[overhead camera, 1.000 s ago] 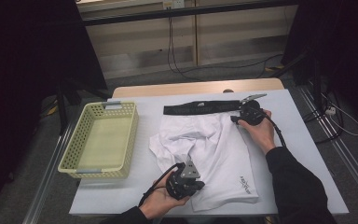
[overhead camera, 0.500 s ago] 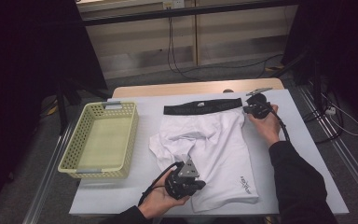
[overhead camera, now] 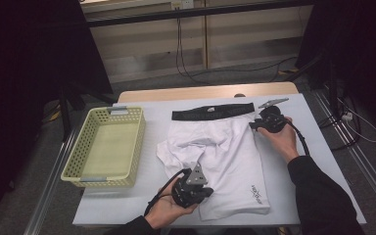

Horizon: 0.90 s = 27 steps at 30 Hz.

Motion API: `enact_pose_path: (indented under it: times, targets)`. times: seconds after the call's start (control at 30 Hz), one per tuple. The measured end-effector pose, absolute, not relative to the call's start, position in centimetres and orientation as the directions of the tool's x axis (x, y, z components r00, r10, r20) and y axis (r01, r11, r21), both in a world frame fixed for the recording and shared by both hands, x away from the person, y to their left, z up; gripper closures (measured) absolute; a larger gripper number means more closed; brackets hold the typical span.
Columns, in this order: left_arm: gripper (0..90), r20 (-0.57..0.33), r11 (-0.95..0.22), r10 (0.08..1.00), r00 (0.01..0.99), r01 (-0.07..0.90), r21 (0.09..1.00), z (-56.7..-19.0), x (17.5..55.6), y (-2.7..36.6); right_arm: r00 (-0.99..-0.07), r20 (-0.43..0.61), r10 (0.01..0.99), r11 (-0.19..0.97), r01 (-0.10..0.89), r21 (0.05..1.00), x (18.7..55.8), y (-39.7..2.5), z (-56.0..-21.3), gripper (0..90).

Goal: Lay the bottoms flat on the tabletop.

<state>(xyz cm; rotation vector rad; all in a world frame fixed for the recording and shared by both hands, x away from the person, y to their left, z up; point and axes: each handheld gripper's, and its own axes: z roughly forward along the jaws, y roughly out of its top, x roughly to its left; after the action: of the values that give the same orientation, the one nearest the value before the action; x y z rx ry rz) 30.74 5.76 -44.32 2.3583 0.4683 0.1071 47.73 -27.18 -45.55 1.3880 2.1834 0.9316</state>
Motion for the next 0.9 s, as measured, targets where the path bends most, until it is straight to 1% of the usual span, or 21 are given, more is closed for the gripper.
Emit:
enact_pose_path:
  times: [0.1, 0.17, 0.2, 0.23, 0.27, 0.3, 0.47, 0.63, 0.87, 0.9]
  targets:
    - [90.0, -0.062, -0.673, 0.356, 0.932, 0.303, 0.675, -44.5, 30.9, 5.8, -0.429, 0.002, 0.903, 0.309, 0.653, 0.691, 47.4, -27.0, -45.9, 62.1]
    - [90.0, -0.064, -0.672, 0.358, 0.931, 0.305, 0.675, -44.5, 30.9, 5.8, -0.429, 0.006, 0.903, 0.307, 0.657, 0.688, 47.4, -27.0, -46.4, 64.4]
    - [90.0, -0.066, -0.67, 0.358, 0.931, 0.306, 0.676, -44.5, 30.9, 5.8, -0.43, 0.016, 0.903, 0.298, 0.653, 0.696, 47.4, -27.0, -46.5, 67.7]
    - [90.0, -0.064, -0.672, 0.356, 0.932, 0.303, 0.675, -44.5, 31.0, 5.9, -0.434, 0.02, 0.9, 0.298, 0.65, 0.699, 47.4, -26.9, -46.5, 73.5]
    - [90.0, -0.058, -0.682, 0.349, 0.935, 0.296, 0.669, -44.4, 31.0, 5.9, -0.445, 0.027, 0.895, 0.302, 0.649, 0.699, 47.4, -26.8, -46.5, 84.6]
    - [90.0, -0.062, -0.676, 0.351, 0.934, 0.299, 0.674, -44.4, 30.9, 5.9, -0.458, 0.032, 0.888, 0.308, 0.646, 0.698, 47.4, -26.6, -46.5, 89.6]
    - [90.0, -0.083, -0.662, 0.343, 0.936, 0.304, 0.685, -44.2, 30.8, 5.7, -0.437, -0.033, 0.899, 0.339, 0.646, 0.684, 47.5, -26.6, -46.2, 90.0]
    - [90.0, -0.088, -0.654, 0.325, 0.942, 0.291, 0.699, -44.1, 30.7, 4.5, -0.395, -0.036, 0.918, 0.312, 0.663, 0.681, 47.7, -28.4, -46.2, 90.0]
    - [90.0, -0.098, -0.636, 0.317, 0.943, 0.288, 0.716, -44.2, 30.5, 2.6, -0.372, -0.053, 0.927, 0.307, 0.669, 0.677, 48.1, -29.8, -46.1, 90.0]
    - [90.0, -0.1, -0.638, 0.318, 0.943, 0.291, 0.713, -44.2, 30.6, 2.6, -0.367, -0.041, 0.929, 0.297, 0.674, 0.676, 48.1, -29.9, -46.2, 90.0]
